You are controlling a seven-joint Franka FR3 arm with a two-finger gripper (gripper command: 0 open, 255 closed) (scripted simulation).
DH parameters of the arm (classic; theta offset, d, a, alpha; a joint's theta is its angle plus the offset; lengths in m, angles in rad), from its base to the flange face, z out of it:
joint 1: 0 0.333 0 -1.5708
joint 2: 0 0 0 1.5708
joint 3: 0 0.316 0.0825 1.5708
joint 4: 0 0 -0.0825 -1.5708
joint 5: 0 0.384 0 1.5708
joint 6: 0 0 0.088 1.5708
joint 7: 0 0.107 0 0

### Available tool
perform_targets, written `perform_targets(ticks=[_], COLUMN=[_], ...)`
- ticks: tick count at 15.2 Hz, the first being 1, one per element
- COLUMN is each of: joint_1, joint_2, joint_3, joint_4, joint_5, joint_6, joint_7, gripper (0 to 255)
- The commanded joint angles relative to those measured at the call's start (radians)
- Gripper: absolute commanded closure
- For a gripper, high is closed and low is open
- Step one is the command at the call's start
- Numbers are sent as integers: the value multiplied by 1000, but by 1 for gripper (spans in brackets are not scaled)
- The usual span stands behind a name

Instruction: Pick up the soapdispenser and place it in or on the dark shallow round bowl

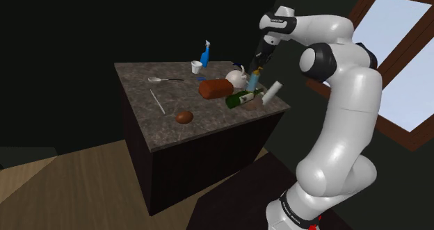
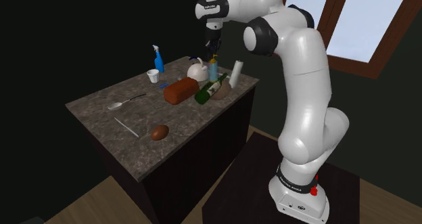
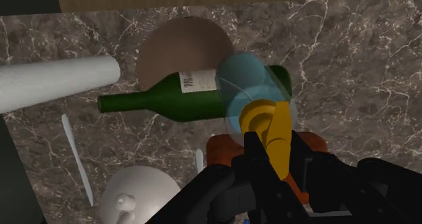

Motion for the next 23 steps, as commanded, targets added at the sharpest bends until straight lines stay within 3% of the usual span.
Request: perform_targets(ticks=[1, 5, 7, 8, 14, 23], joint_1=[-39, -128, -186, -193, -169, -151], joint_2=[45, 173, 280, 294, 237, 213], joint_3=[-5, -9, -4, -2, -7, -8], joint_4=[84, 326, 527, 552, 370, 208], joint_5=[14, 45, 64, 65, 59, 60], joint_6=[-41, -158, -251, -263, -139, -2], joint_7=[-38, -99, -121, -122, -134, -145], gripper=[255, 255, 255, 255, 255, 255])
